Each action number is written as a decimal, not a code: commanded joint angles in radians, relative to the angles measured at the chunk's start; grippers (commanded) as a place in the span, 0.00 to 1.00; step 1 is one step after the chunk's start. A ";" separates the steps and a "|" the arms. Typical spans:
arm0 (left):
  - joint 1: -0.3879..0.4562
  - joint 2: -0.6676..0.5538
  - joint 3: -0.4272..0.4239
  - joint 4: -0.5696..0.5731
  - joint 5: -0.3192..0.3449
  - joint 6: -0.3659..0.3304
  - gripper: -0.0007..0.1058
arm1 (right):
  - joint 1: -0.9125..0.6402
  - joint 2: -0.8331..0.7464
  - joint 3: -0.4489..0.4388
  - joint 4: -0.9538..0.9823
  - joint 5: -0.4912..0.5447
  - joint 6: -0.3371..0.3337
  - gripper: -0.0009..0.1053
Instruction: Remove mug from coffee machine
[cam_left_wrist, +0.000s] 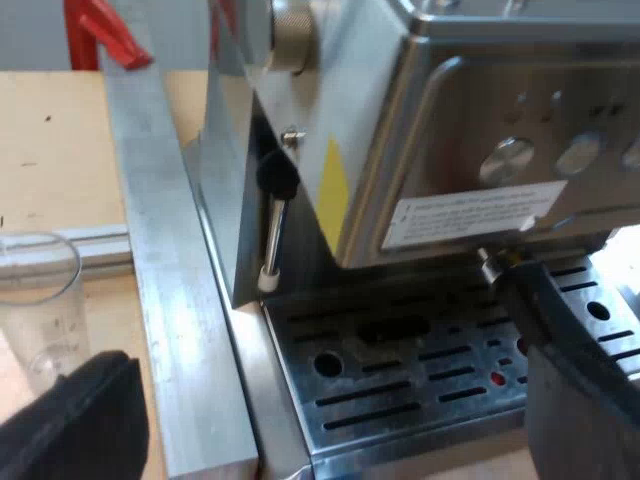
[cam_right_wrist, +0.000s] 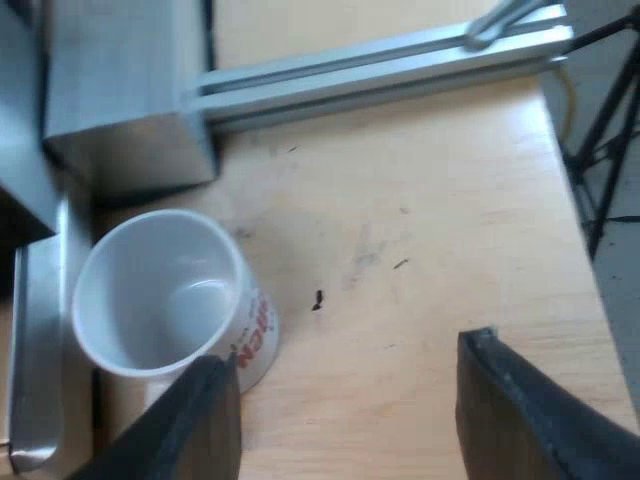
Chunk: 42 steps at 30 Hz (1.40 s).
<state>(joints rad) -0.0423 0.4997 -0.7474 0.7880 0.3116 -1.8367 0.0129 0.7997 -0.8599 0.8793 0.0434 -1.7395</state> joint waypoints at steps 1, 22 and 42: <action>-0.001 -0.006 -0.006 0.007 -0.012 0.008 0.74 | -0.034 -0.025 -0.008 0.002 0.004 -0.039 0.48; -0.001 -0.317 -0.006 0.152 -0.160 0.073 0.74 | -0.045 -0.451 -0.008 0.023 0.004 -0.122 0.48; -0.001 -0.516 -0.006 0.297 -0.301 0.079 0.74 | -0.045 -0.835 0.144 0.093 0.004 -0.120 0.48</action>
<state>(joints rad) -0.0423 0.0156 -0.7474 1.0574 0.0289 -1.7656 -0.0275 -0.0062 -0.7202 0.9778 0.0487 -1.8464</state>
